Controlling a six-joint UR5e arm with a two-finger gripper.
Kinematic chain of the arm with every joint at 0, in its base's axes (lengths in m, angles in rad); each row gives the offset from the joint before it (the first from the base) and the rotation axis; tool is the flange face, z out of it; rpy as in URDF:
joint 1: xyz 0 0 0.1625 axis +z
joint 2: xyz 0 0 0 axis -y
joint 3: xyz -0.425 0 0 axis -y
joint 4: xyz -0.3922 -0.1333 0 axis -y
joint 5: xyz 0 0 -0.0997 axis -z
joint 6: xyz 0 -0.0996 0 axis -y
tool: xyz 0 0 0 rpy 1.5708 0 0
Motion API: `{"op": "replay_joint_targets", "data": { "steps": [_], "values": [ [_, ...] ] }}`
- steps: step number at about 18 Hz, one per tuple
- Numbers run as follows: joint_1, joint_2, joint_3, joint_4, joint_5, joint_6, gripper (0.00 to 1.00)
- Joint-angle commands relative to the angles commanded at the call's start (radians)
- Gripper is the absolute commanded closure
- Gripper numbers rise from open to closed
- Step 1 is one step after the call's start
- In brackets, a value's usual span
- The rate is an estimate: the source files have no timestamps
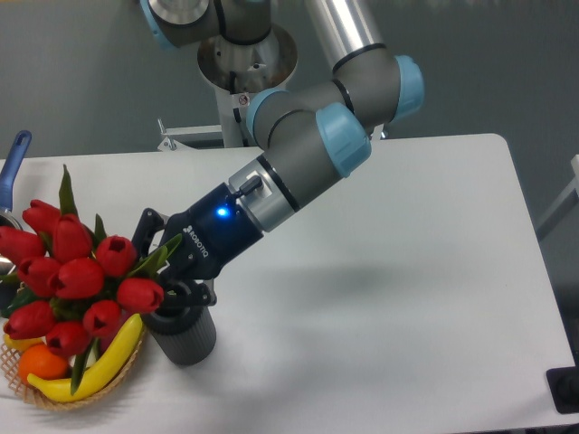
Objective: Insert the flowers into the vase
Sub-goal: 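Lower the tulip stems down into the black vase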
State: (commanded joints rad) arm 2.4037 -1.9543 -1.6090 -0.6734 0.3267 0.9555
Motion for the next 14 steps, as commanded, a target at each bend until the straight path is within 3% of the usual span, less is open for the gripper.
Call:
{"op": "replay_joint_targets", "data": {
  "steps": [4, 11, 14],
  "values": [
    [-0.002, 0.003, -0.045, 0.000, 0.006, 0.081, 1.00],
    [-0.003, -0.006, -0.072, 0.000, 0.012, 0.098, 0.99],
    [-0.002, 0.003, -0.132, 0.000, 0.023, 0.199, 0.97]
  ]
}}
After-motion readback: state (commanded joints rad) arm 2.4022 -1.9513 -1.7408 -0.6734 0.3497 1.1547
